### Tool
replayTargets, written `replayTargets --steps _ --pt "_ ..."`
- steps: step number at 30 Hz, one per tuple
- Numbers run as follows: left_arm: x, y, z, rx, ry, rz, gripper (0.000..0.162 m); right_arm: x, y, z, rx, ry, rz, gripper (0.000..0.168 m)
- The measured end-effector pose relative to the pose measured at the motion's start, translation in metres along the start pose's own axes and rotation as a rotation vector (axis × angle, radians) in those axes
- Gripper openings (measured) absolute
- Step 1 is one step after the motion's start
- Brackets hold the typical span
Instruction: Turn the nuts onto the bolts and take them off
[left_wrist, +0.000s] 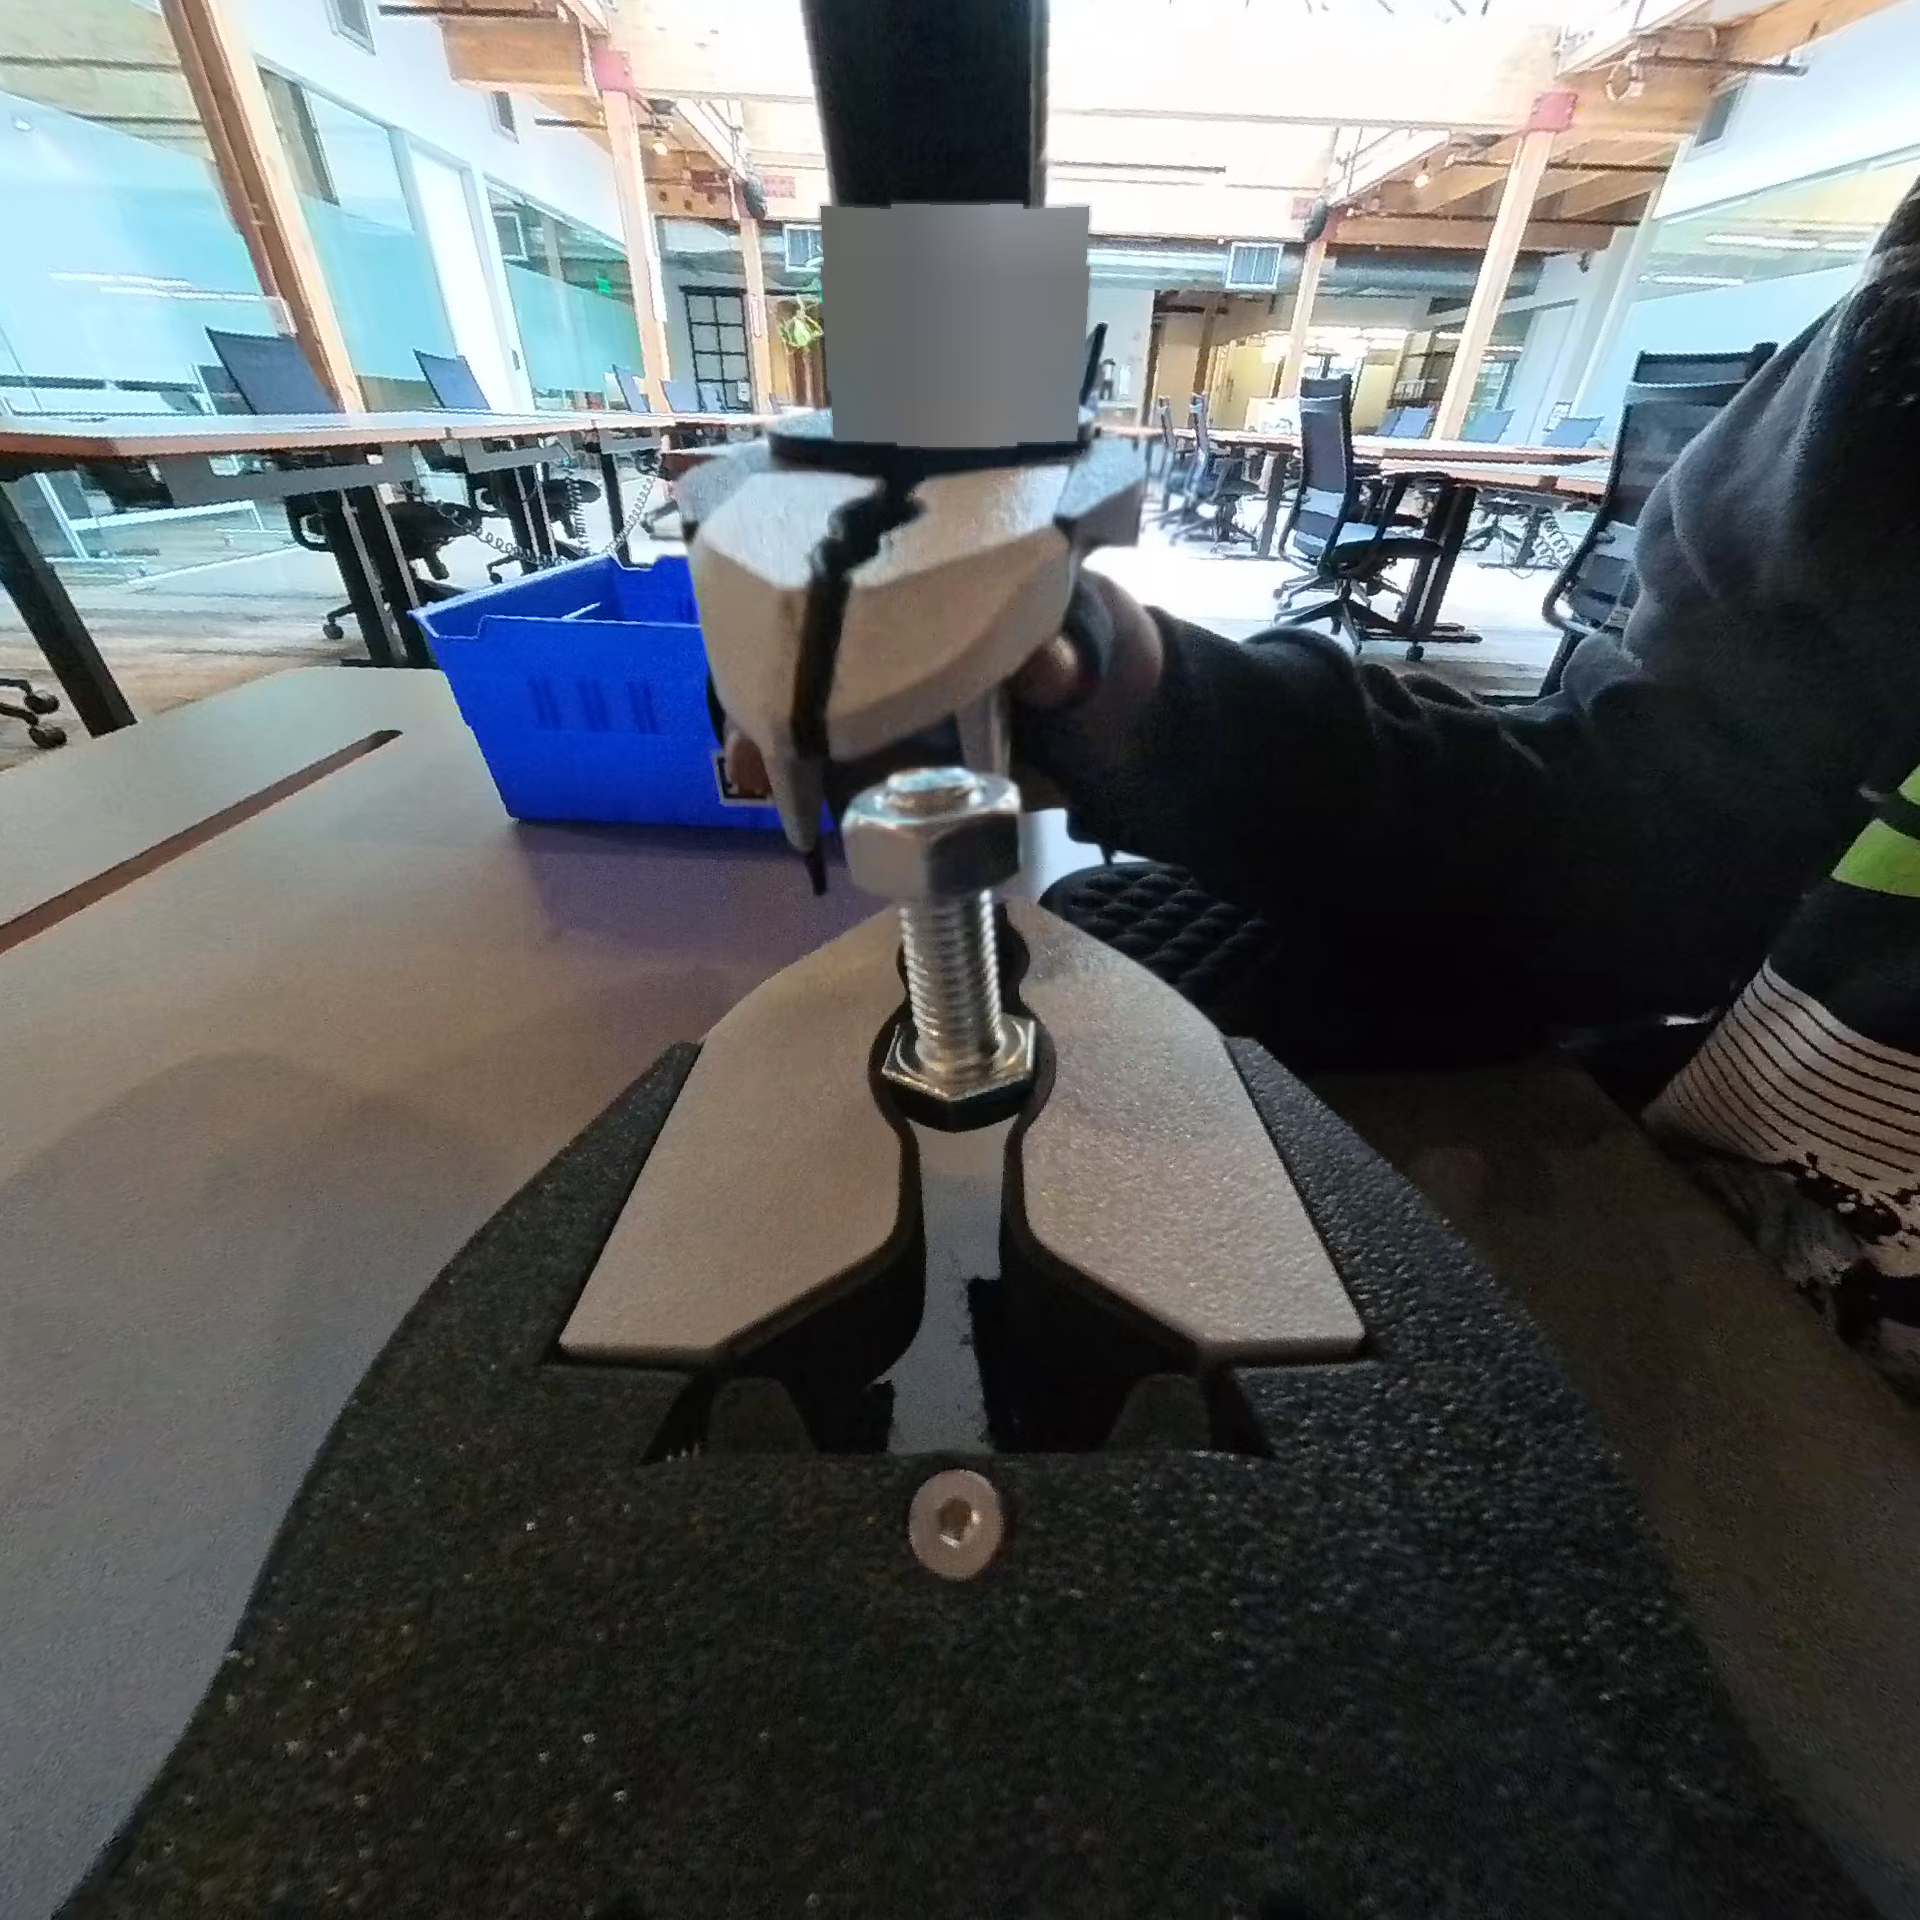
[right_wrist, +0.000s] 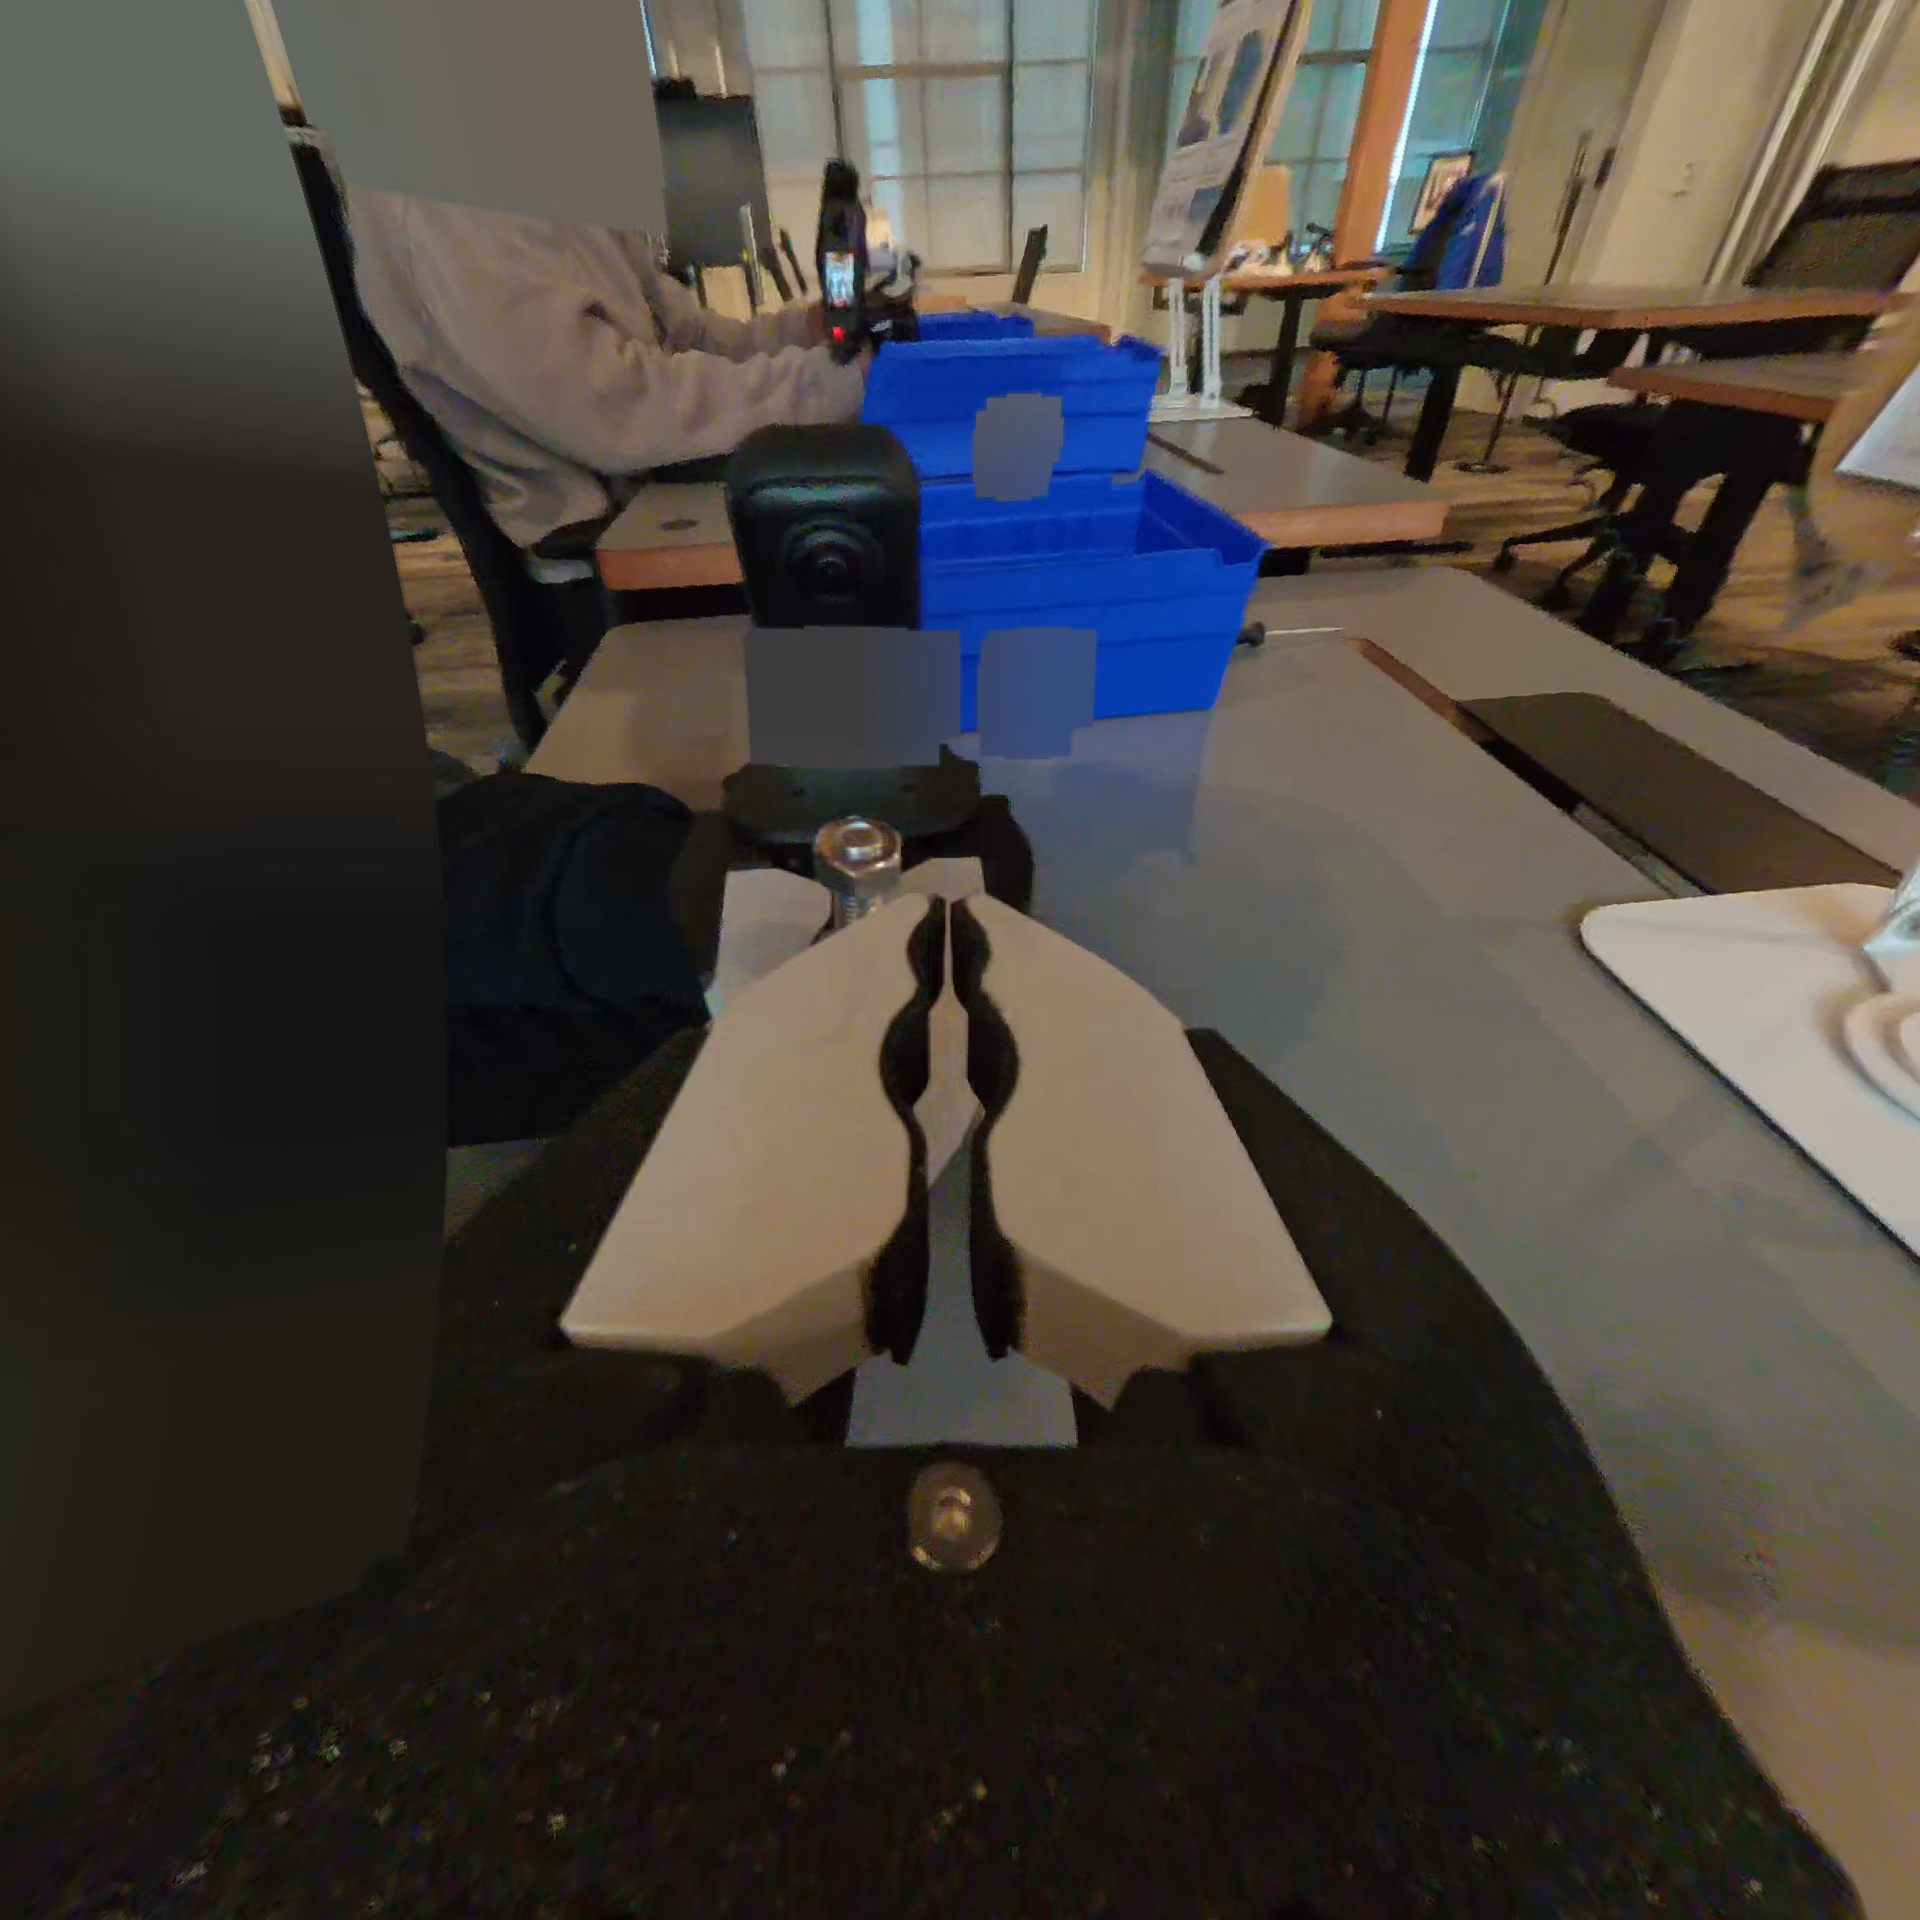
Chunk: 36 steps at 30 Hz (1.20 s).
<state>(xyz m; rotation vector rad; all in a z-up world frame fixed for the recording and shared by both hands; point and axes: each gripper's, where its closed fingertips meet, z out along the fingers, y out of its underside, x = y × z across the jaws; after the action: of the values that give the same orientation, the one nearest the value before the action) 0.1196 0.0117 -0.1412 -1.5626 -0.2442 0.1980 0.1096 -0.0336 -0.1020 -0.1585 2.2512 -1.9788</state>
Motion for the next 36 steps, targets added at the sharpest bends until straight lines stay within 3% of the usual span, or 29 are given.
replayTargets --steps 2,6,9,14,16,19,24,27,32,34,36 --pt "0.000 0.001 0.001 -0.006 0.002 0.000 0.011 -0.002 -0.006 -0.002 0.039 -0.016 0.014 0.003" --pt "0.001 0.002 0.001 -0.013 0.003 0.003 0.011 -0.010 -0.004 0.010 0.032 -0.052 0.029 0.031" --pt "0.001 0.002 0.001 -0.013 0.003 0.002 0.012 -0.014 -0.002 0.020 0.025 -0.064 0.040 0.039" --pt "0.001 0.002 0.001 -0.012 0.006 -0.001 0.012 -0.012 0.004 0.015 -0.018 -0.055 0.019 0.030" --pt "0.000 -0.001 0.000 0.006 0.006 -0.004 0.011 -0.002 0.003 0.005 -0.011 -0.011 0.013 0.003" --pt "0.001 0.000 0.001 0.000 0.007 0.001 0.011 0.000 -0.007 -0.004 0.054 -0.016 0.027 0.001" --pt "0.001 0.001 0.001 -0.008 0.008 0.004 0.011 -0.012 -0.003 0.013 0.026 -0.056 0.020 0.036" --pt "0.001 0.001 0.002 -0.010 0.009 0.005 0.012 -0.015 -0.002 0.022 0.025 -0.062 0.040 0.043" --pt "0.001 0.001 0.001 -0.006 0.008 0.001 0.013 -0.013 0.001 0.015 0.001 -0.062 0.021 0.028" --pt "0.000 -0.003 -0.001 0.015 0.007 0.000 0.011 -0.007 0.000 0.007 0.002 -0.029 -0.003 0.000" --pt "0.000 -0.002 0.000 0.010 0.005 0.004 0.011 -0.004 -0.004 0.001 0.028 -0.019 -0.006 0.000"
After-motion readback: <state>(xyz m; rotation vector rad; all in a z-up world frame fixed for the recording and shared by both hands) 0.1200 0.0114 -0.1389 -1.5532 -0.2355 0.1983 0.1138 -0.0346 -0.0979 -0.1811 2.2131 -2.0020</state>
